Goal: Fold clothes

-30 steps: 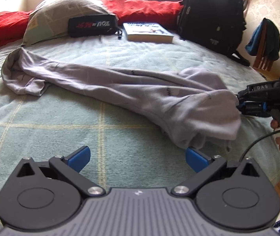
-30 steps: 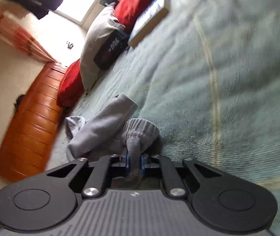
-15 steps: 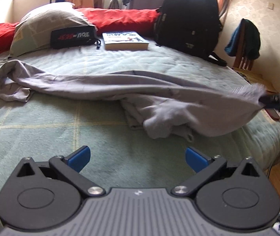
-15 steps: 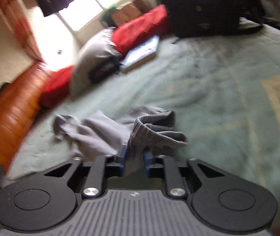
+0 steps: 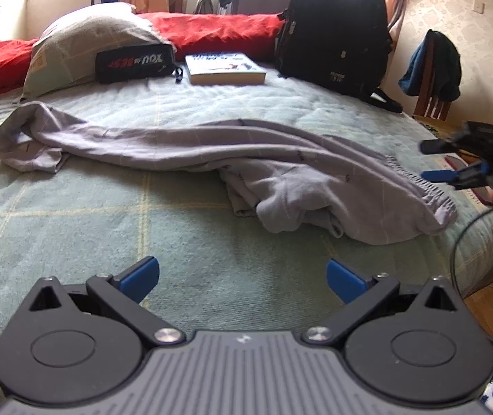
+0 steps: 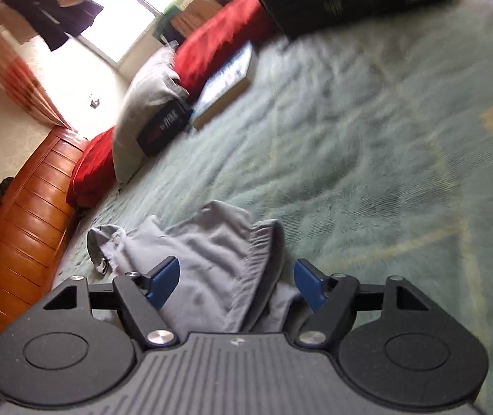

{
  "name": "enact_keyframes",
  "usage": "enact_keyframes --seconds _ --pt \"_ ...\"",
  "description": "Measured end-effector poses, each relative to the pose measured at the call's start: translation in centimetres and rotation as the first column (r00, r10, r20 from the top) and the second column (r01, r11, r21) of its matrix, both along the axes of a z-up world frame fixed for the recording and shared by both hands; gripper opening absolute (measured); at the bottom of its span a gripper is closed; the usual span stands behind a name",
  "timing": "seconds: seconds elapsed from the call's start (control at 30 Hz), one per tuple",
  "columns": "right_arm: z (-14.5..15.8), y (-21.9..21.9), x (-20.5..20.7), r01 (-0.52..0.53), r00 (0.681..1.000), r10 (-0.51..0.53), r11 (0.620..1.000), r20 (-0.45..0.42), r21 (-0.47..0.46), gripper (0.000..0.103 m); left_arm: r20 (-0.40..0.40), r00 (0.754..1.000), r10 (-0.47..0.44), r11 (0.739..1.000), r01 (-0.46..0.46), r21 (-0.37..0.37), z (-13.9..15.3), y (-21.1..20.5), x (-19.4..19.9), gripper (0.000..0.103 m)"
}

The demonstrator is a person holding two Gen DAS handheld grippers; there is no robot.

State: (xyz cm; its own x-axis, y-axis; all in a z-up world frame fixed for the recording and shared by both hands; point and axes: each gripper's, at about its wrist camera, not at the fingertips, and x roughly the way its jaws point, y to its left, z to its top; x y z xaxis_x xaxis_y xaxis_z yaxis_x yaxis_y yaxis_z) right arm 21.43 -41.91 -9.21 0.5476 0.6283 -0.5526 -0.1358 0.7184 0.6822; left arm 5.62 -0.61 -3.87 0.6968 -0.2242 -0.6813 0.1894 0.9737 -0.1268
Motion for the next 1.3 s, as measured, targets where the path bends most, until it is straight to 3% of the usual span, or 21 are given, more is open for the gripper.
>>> enact_keyframes --seconds 0.07,0.3,0.5,0.6,0.73,0.77,0.9,0.97,1.13,1.3 --pt "-1.5 0.1 1.9 -0.014 0.999 0.014 1.000 -0.033 0.007 0.078 -0.015 1.000 0.010 1.000 -0.010 -0.001 -0.4 0.3 0.4 0.102" --pt "-3.8 0.7 6.1 -0.081 0.996 0.084 0.979 -0.009 0.185 0.089 -0.068 0.997 0.034 0.999 -0.034 -0.006 -1.7 0.7 2.1 0.102" --pt "-3.1 2.3 4.8 -0.202 0.978 0.208 0.965 -0.014 0.168 0.088 -0.071 0.997 0.024 1.000 -0.025 -0.010 -2.0 0.7 2.8 0.102" --pt "-4.0 2.1 6.2 -0.189 0.981 0.194 0.963 -0.008 0.192 0.075 -0.074 0.997 0.029 0.999 -0.030 -0.013 -2.2 0.6 3.4 0.102" --pt "-5.5 1.8 8.8 -0.140 0.986 0.156 0.965 -0.057 0.221 0.023 -0.068 0.997 0.023 1.000 -0.023 0.001 -2.3 0.3 3.4 0.102" --pt "-6.0 1.6 9.2 -0.125 0.986 0.147 0.965 -0.080 0.230 0.021 -0.067 0.998 0.022 1.000 -0.022 -0.002 -2.3 0.4 3.3 0.102" --pt "-5.2 2.7 7.6 -0.194 0.980 0.198 0.972 -0.020 0.133 0.020 -0.066 0.998 0.022 1.000 -0.023 -0.017 -2.3 0.8 3.2 0.102" --pt "-5.1 3.3 7.3 -0.197 0.980 0.197 0.977 0.010 0.075 0.010 -0.067 0.998 0.023 1.000 -0.024 -0.011 -2.3 0.6 3.3 0.102" --pt "-2.5 5.6 6.0 -0.184 0.976 0.195 0.977 0.095 -0.109 0.012 -0.067 0.998 0.021 1.000 -0.020 0.013 -2.3 0.3 3.5 0.102" --pt "-0.2 5.7 8.3 -0.133 0.971 0.173 0.964 0.163 -0.230 0.011 -0.070 0.997 0.035 0.999 -0.036 -0.003 -2.0 0.5 3.5 0.102"
